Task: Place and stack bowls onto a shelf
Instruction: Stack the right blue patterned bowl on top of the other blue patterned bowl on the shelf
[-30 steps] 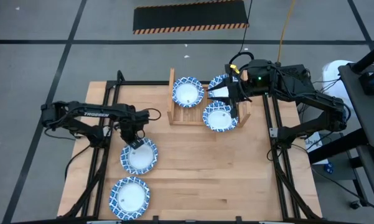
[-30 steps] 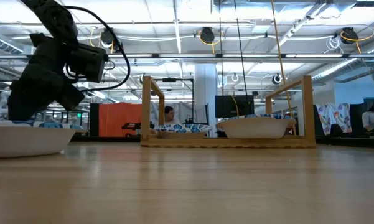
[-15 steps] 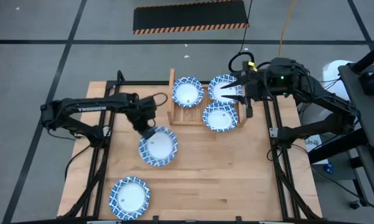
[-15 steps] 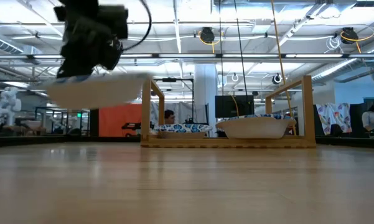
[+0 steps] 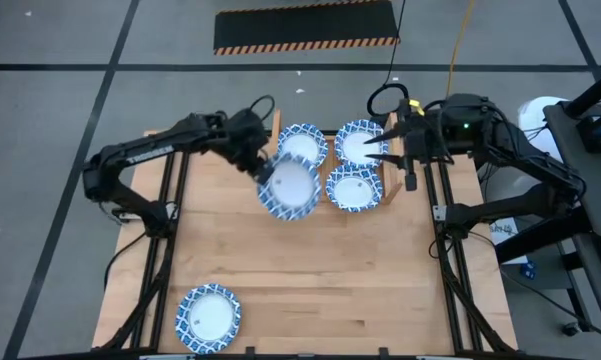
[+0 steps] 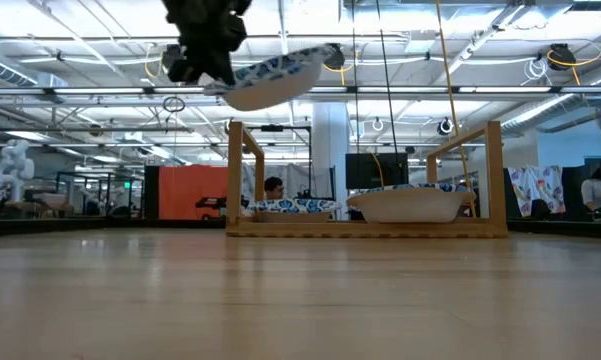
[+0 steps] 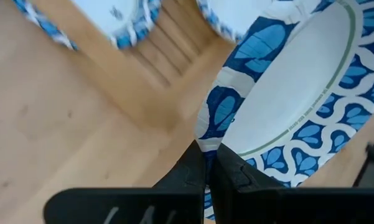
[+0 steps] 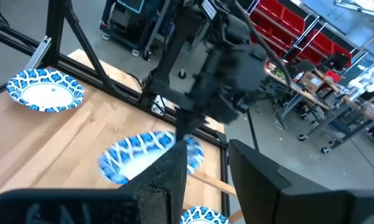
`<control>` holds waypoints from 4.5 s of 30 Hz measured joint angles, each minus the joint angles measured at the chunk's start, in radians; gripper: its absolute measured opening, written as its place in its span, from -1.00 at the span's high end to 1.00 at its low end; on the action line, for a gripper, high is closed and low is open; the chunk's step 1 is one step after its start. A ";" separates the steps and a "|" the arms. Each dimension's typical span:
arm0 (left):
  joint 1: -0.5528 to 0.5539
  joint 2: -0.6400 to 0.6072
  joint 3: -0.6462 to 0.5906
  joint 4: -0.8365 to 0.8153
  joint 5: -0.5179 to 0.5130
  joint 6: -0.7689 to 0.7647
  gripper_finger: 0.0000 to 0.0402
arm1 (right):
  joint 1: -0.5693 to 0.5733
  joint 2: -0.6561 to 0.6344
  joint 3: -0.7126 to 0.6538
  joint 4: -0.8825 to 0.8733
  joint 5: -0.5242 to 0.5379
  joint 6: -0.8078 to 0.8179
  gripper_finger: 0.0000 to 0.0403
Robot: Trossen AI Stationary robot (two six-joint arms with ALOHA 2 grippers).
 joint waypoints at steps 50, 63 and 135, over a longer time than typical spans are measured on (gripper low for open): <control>0.266 0.604 0.757 -0.262 0.080 0.203 0.99 | 0.000 -0.040 0.000 -0.042 0.000 0.024 0.43; 0.233 0.555 0.898 -0.208 0.084 0.276 0.99 | 0.000 -0.040 0.000 -0.043 0.002 0.020 0.43; 0.271 0.799 0.896 -0.334 -0.067 0.318 0.77 | -0.001 -0.040 0.000 -0.109 0.053 0.024 0.43</control>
